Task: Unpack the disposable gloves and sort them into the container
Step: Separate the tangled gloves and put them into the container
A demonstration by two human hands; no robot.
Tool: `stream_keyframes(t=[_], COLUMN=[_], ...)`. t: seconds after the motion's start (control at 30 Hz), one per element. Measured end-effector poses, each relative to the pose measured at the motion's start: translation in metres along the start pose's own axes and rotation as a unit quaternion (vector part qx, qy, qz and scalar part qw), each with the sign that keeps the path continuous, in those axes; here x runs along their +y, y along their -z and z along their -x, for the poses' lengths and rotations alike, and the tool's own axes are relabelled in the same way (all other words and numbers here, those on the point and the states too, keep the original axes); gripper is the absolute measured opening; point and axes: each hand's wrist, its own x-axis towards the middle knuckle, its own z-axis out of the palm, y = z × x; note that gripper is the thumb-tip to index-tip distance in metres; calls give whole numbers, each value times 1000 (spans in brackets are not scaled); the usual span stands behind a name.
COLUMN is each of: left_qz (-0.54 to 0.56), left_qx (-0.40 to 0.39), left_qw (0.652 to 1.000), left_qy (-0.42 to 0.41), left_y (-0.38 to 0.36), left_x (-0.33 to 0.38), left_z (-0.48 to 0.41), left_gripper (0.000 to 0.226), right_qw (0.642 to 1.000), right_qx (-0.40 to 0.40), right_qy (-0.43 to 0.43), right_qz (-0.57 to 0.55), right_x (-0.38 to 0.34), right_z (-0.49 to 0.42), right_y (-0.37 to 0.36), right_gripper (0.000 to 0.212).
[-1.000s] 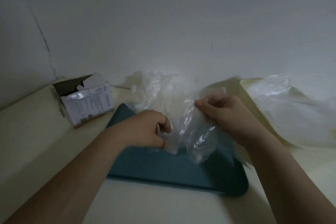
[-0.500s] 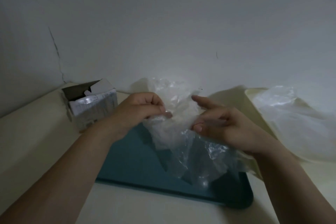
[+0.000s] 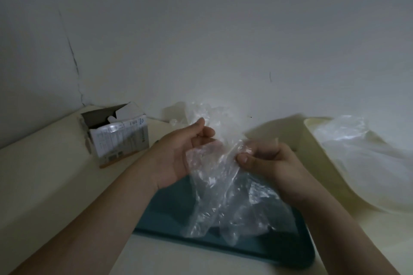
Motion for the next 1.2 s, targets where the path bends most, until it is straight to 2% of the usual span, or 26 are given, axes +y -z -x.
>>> stream_keyframes(t=[0.13,0.2,0.27,0.33,0.43,0.6,0.77,0.83,0.9,0.93,1.0,1.1,1.2], left_qz=[-46,-69,-81,-84,-66,-109,-68,-33,-15,-15,-17,-10,-40], left_qx=[-16,-46,-69,-50,-30,20,125,99,18,-23,-59,-70,-31], left_qw=[999,997,994,994,994,990,982,992,999,998,997,997,999], left_qy=[4,-9,-24,-47,-76,-86,-127,-70,33,61,48,7,-11], left_y=[-12,-9,-6,-4,2,10,11,10,10,11,8,-5,-21], left_x=[-8,-9,-11,-14,-16,-4,3,0,-8,-13,-21,-26,-19], left_z=[2,3,2,-2,-10,-9,-9,-9,-6,-4,0,5,5], left_gripper=[50,60,53,38,32,21,23,46,72,76,62,34,21], right_qw=[998,997,998,997,993,984,982,981,981,981,980,978,971], right_qx=[-3,13,25,49,77,121,167,186,191,192,198,206,231], right_qy=[-59,-68,-61,-67,-79,-63,-17,-3,6,12,26,20,32], right_qz=[32,30,18,-5,-49,-117,-88,-52,-28,-25,-22,-13,51], right_x=[12,13,13,13,14,11,8,4,-1,-6,-20,-45,-74], right_z=[-1,-1,-2,-2,-2,-4,-4,-4,-4,-3,2,10,17], right_y=[-9,-12,-12,-10,-9,-9,-12,-14,-15,-17,-18,-11,9], right_gripper=[10,7,13,23,36,12,16,16,16,15,13,13,12])
